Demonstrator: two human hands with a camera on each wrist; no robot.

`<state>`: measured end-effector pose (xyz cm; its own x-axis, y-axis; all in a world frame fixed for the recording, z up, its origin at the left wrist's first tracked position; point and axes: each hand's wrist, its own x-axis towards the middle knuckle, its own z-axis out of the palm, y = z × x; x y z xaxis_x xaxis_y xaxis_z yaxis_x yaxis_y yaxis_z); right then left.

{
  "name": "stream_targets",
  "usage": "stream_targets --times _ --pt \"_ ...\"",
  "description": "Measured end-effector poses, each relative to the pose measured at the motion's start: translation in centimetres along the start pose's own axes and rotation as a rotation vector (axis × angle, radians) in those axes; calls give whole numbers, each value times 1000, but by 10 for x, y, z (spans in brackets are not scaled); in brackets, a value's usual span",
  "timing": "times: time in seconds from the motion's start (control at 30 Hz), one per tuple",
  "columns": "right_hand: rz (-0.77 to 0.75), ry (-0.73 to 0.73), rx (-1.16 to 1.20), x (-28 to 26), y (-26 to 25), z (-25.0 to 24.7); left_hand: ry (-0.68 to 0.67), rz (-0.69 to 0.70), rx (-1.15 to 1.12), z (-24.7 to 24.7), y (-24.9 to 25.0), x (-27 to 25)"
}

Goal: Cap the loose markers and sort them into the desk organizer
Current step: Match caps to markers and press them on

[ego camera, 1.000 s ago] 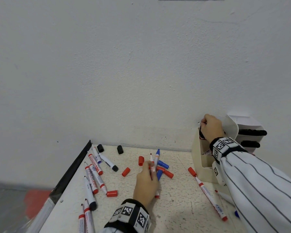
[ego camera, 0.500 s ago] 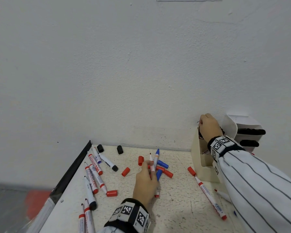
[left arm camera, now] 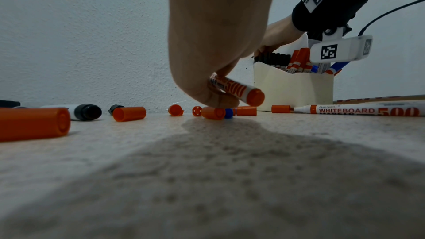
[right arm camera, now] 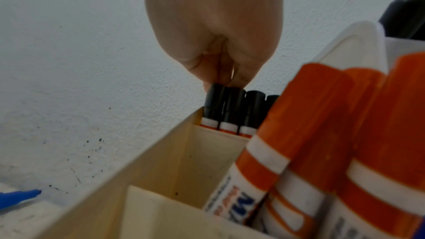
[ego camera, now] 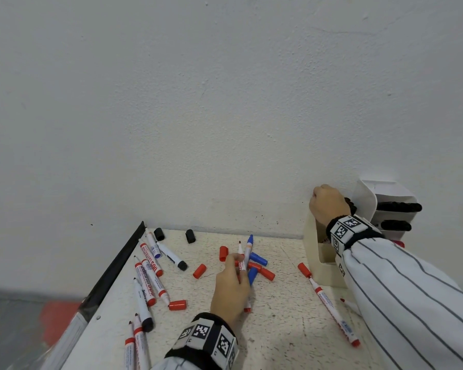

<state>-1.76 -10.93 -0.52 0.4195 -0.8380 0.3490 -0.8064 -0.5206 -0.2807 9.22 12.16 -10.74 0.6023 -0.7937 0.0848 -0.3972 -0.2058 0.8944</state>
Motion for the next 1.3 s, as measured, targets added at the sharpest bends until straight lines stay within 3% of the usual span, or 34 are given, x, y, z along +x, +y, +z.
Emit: stream_targets --times 0.3,0.37,0.47,0.5,0.57,0.7,0.87,1.0,1.1,1.23,1.3 --pt "31 -72 112 -4 -5 -10 11 29 -34 1 1 1" --pt "13 7 105 -12 -11 -12 21 30 -57 1 2 0" --pt "-131 157 56 -26 -31 -12 33 30 -68 1 1 0" --pt "-172 108 52 -32 -39 -11 36 28 -72 1 0 1" --pt "-201 -140 -19 -43 -54 -4 29 21 -82 2 -1 2" --pt "-147 -577 -270 -67 -63 24 13 12 -100 1 -2 1" --pt "-79 -749 -437 -87 -49 44 -12 7 -103 -1 0 -1" --pt "-58 -720 -409 -92 -41 46 -11 14 -76 -1 -1 0" --pt "-81 -610 -279 -95 -41 45 -4 13 -59 0 -2 1" --pt "-110 -256 268 -93 -46 42 4 38 11 1 -3 1" --pt "-78 -180 538 -95 -51 37 17 69 51 1 -3 0"
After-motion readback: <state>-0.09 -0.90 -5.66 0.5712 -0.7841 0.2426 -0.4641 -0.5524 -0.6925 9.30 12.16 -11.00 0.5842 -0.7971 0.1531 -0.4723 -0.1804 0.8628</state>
